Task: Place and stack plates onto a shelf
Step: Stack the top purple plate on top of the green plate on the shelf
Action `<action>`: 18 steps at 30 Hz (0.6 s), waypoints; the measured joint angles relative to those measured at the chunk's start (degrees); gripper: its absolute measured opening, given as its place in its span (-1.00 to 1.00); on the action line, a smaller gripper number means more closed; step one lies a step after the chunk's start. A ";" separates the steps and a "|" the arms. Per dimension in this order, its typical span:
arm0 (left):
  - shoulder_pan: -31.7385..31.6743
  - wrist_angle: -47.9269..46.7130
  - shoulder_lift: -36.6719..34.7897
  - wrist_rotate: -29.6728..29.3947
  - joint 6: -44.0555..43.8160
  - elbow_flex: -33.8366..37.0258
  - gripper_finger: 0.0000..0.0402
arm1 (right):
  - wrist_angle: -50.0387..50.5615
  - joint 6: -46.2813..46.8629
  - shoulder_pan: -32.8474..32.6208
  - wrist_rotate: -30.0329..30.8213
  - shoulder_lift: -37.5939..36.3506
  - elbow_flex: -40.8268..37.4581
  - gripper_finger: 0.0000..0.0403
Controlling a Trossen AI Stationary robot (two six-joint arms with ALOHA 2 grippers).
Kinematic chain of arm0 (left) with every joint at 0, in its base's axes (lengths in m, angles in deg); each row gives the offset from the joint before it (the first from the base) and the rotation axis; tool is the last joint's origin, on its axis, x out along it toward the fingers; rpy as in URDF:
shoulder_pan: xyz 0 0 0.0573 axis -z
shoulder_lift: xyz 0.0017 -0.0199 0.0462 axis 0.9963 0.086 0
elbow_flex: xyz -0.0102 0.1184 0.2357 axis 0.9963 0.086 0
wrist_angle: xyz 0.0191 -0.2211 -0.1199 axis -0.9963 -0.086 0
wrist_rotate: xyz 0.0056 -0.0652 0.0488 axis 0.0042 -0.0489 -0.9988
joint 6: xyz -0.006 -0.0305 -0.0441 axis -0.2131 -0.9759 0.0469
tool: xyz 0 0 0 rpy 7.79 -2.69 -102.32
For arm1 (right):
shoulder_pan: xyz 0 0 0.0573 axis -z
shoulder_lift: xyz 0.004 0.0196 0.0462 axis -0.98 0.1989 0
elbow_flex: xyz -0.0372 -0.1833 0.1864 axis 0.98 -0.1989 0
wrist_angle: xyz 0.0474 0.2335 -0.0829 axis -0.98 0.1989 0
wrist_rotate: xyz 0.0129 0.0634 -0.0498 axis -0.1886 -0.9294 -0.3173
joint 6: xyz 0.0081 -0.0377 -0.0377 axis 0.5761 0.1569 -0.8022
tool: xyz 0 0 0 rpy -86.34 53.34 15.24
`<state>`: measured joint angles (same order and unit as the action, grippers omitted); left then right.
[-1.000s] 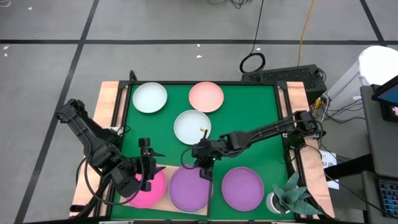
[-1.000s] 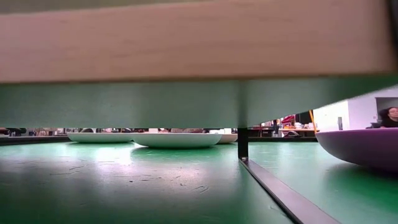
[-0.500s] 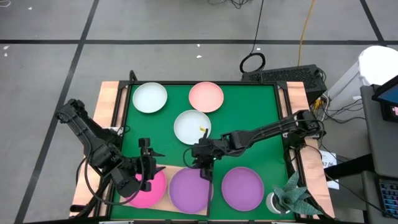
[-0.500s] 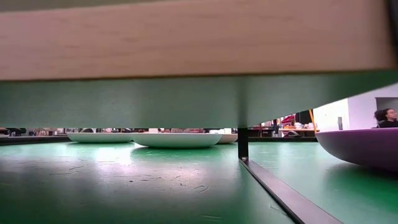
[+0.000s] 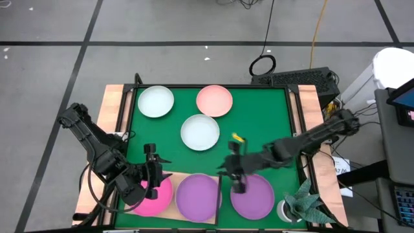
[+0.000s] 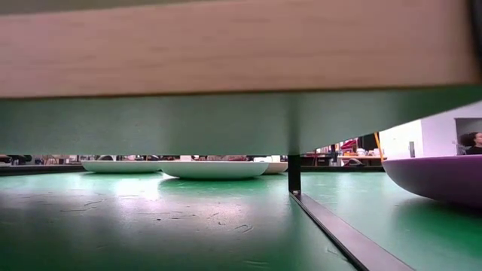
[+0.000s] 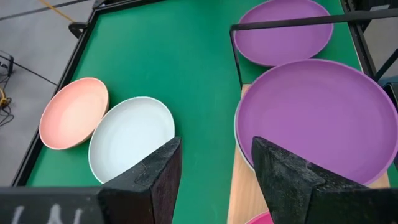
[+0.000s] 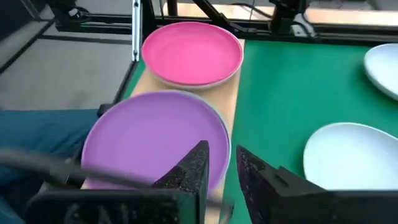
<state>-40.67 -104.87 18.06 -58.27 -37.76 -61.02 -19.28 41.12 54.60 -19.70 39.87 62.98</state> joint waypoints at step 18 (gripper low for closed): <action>-1.01 0.27 0.02 -0.02 -1.36 1.11 0.00 | -33.88 6.21 -9.94 1.86 -6.45 -34.53 -0.99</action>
<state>-41.68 -104.60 18.08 -58.29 -39.12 -59.91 -53.16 47.34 44.66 -17.83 33.43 28.45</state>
